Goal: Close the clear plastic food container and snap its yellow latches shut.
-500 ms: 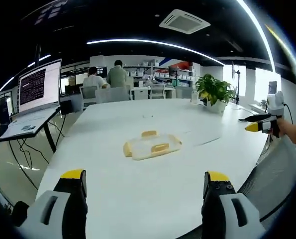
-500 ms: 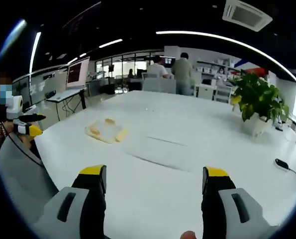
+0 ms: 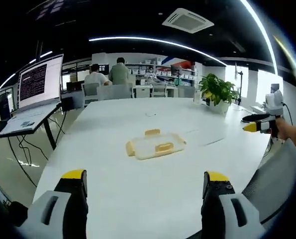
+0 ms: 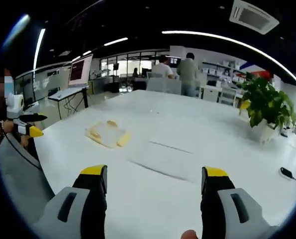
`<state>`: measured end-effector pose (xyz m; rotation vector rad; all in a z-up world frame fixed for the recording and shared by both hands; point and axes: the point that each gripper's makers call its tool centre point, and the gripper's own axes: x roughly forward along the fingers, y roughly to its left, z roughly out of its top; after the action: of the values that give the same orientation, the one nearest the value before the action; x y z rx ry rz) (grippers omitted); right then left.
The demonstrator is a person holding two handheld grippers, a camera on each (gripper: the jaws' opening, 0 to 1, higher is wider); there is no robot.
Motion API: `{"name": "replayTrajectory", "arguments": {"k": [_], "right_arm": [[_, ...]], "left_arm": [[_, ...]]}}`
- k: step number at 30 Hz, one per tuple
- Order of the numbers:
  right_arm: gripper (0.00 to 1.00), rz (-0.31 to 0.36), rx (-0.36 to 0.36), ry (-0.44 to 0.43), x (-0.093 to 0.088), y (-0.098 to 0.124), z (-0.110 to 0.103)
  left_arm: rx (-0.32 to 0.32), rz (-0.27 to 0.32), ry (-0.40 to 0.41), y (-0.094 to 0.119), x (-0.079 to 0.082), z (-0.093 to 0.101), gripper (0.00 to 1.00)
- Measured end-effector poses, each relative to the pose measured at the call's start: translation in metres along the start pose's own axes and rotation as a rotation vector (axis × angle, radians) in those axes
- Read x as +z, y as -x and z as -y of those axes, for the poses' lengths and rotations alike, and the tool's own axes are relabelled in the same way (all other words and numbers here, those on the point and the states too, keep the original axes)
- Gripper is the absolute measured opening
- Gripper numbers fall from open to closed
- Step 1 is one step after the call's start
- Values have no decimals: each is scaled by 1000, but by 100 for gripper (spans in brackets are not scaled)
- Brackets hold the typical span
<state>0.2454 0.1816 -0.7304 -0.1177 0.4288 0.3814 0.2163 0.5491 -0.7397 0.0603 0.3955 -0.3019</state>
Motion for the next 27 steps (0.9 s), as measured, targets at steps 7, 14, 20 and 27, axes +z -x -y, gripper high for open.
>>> {"name": "replayTrajectory", "arguments": {"k": [7,14,20,27], "right_arm": [[76,-12,-1,-12,-5,1,0],[76,-15,6,-14,-6,1,-1],[76,-22,7,-28,-8,2,0],[76,-26,5,-36,-9,3,0]], "left_arm": [[2,-10,-21,0,-3,0,93],[-2,-6,-12,1,-3,1,94],[-4,-8,-11,1,-3,3,94],[-3,-8,-14,1,-4,2,94]]}}
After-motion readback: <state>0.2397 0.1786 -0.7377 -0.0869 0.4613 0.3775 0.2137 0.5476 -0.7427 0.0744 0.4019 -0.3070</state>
